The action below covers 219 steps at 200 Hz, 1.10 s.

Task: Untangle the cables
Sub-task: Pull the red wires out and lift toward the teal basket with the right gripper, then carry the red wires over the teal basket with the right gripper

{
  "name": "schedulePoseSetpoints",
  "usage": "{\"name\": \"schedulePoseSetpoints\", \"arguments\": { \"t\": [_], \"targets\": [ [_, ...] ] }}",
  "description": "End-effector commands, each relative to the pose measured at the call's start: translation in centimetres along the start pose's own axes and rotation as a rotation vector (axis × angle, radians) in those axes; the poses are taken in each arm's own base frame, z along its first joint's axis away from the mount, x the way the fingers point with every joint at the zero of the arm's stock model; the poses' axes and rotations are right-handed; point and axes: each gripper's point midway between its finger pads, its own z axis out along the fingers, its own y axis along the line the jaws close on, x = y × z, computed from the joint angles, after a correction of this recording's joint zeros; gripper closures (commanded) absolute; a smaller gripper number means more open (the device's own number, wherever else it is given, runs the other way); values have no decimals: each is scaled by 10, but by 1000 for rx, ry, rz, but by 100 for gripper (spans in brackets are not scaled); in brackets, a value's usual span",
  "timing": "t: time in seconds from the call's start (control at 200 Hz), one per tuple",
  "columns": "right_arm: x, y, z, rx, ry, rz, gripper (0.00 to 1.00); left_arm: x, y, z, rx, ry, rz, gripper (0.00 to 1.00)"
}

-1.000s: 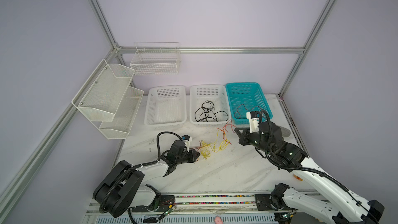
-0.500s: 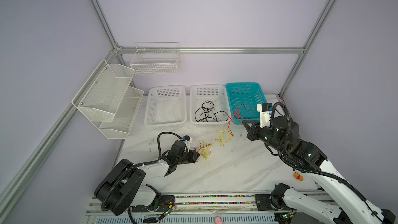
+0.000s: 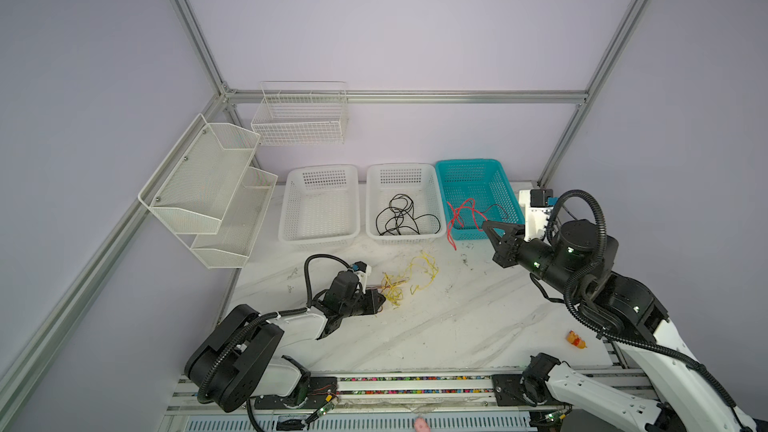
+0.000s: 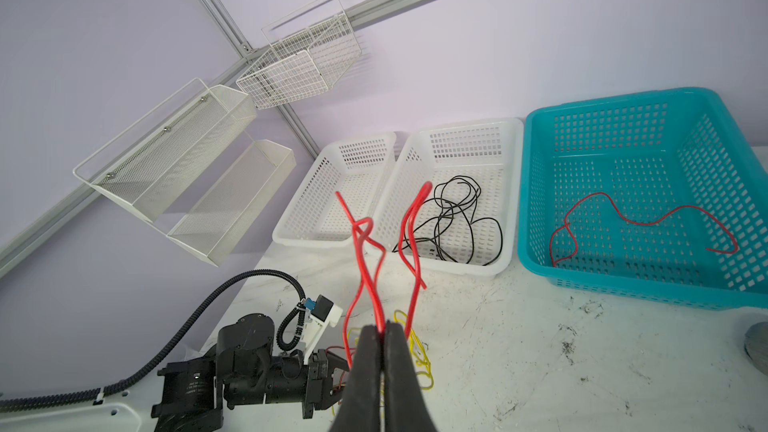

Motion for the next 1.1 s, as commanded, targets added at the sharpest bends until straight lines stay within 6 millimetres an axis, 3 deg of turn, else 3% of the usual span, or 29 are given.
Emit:
{"name": "schedulePoseSetpoints", "arguments": {
  "t": [0.0,0.195,0.565,1.09],
  "targets": [
    [-21,14,-19,-60,-59,-9,100,10,25,2,-118,36,-4,100],
    [-17,20,-18,-97,-34,-11,100,9,23,3,-106,36,-8,100],
    [-8,8,-8,-44,-32,-14,100,7,20,1,-94,27,2,100],
    [12,-27,21,121,-23,-17,100,2,12,-5,-60,-3,18,100]
  ]
}}
